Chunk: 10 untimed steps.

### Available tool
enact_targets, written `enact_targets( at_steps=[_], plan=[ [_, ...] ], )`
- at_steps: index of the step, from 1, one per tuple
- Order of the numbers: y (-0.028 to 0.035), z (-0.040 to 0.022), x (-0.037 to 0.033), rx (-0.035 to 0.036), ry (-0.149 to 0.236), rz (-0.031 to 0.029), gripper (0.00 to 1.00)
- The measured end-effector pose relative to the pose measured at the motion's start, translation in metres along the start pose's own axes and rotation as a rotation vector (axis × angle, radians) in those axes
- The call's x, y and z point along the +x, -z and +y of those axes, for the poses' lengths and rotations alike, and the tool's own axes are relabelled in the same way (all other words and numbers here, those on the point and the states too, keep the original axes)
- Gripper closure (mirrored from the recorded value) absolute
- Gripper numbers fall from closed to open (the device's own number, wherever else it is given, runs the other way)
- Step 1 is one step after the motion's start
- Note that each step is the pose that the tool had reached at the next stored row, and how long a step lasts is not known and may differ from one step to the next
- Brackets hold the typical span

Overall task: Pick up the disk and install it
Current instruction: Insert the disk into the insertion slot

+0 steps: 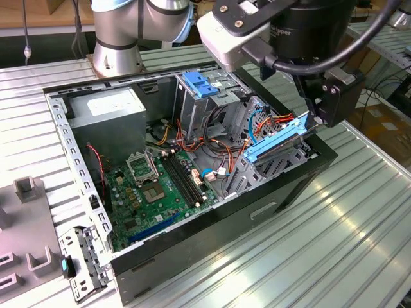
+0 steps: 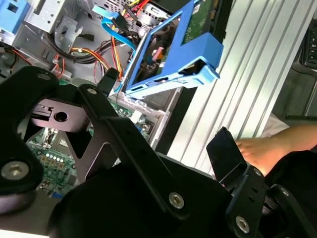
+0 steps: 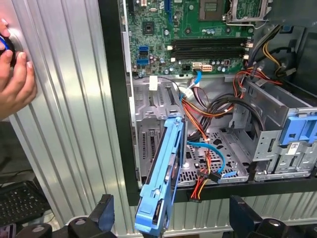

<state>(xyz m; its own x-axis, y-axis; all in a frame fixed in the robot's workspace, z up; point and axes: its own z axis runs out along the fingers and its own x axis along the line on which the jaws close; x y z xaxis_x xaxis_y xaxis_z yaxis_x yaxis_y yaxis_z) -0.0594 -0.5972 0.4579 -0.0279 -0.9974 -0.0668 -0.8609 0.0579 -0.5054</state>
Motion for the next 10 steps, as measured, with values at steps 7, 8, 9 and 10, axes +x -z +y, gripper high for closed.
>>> enact_targets(
  at_steps=[7,8,9,10],
  plan=[
    [-0.0079,-0.0103,0.001,-0.05,-0.007,-0.0056,0.01],
    [-0.0092,-0.0125,0.0009,-0.0615,-0.008,-0.0056,0.01],
    [-0.0101,-0.0139,0.0009,-0.0698,-0.009,-0.0054,0.01],
    [-0.011,-0.0154,0.0009,-0.0777,-0.009,-0.0049,0.01]
  ],
)
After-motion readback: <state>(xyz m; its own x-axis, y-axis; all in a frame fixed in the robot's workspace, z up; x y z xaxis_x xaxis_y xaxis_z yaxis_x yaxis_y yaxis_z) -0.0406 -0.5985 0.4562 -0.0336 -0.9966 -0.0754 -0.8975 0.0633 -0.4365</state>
